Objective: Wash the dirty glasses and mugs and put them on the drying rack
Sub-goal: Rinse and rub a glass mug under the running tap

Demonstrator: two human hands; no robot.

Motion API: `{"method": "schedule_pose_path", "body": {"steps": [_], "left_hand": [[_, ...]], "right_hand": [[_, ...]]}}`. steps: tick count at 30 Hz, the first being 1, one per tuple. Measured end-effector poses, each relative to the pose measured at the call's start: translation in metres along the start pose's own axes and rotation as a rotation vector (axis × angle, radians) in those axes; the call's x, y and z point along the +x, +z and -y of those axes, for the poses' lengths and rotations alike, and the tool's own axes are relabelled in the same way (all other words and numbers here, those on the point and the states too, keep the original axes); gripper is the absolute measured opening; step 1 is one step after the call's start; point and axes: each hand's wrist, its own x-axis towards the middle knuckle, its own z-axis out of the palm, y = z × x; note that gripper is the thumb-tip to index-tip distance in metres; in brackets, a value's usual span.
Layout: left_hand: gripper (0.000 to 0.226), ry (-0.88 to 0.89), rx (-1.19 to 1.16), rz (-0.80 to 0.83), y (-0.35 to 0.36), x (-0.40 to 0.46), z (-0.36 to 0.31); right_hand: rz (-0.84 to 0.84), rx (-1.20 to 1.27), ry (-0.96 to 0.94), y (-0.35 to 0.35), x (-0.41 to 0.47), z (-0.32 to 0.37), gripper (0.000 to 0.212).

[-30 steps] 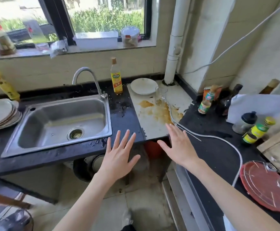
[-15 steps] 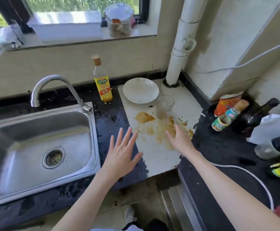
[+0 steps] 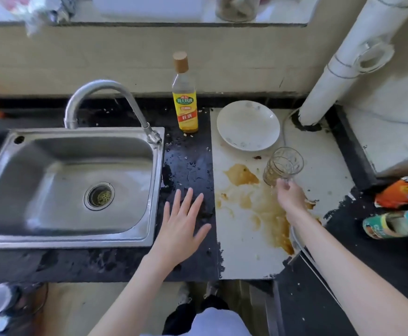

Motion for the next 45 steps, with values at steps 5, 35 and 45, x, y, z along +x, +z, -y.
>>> {"method": "schedule_pose_path", "body": {"steps": [5,35,45], "left_hand": [[0.088,-0.02,-0.034,-0.016,-0.001,0.0,0.012],[0.07,-0.021,-0.983,-0.104,-0.109,0.052,0.288],[0.063,-0.141,-1.009,-0.123,-0.064,0.07,0.305]], "right_hand": [[0.023,0.228,0.066,0.004,-0.003,0.006,0.031],[0.111,-0.235,-0.516,0.282,-0.117,0.179,0.031],[-0.045,-0.418,-0.691,0.312,-0.067,0.162,0.033]]}}
